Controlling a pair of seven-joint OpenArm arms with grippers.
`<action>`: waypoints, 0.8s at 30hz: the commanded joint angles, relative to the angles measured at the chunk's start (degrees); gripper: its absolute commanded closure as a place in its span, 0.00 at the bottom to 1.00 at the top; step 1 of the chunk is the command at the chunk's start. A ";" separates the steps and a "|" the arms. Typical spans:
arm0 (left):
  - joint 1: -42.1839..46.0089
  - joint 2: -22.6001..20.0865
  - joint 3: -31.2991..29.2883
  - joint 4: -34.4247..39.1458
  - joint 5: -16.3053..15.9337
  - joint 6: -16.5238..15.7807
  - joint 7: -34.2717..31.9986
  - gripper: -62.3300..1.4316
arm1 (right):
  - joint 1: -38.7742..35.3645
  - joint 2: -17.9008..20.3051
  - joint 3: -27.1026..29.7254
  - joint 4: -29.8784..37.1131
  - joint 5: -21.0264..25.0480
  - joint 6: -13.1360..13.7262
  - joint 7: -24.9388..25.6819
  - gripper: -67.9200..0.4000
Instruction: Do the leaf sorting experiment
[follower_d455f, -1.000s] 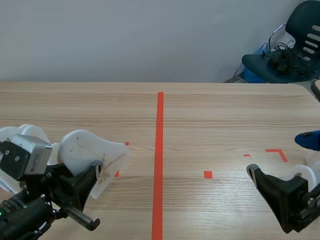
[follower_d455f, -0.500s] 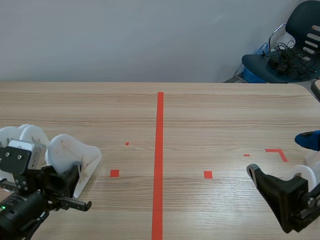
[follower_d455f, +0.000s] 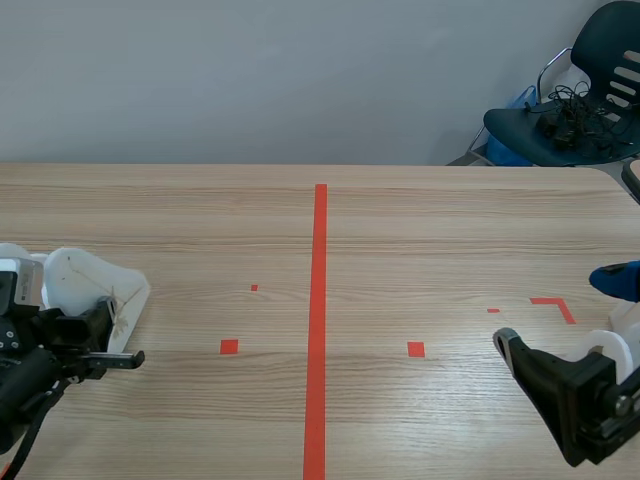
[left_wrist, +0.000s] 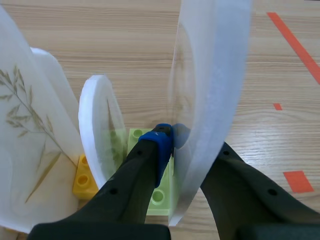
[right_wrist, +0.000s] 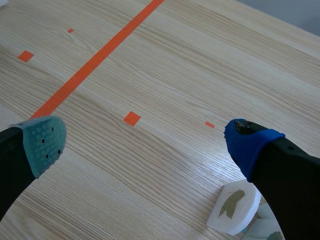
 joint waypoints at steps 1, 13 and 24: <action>0.02 -0.22 -0.15 1.07 -0.17 -0.15 -0.98 0.90 | 0.68 -0.07 -0.24 1.03 0.39 -0.20 0.46 0.00; 1.27 -0.55 -0.15 1.70 0.28 0.02 -0.11 0.57 | 0.68 -0.07 -0.24 1.03 0.39 -0.20 0.46 0.00; 8.66 -0.55 -1.86 17.33 2.23 0.04 -0.09 0.57 | 0.68 -0.07 -0.24 1.03 0.39 -0.20 0.46 0.00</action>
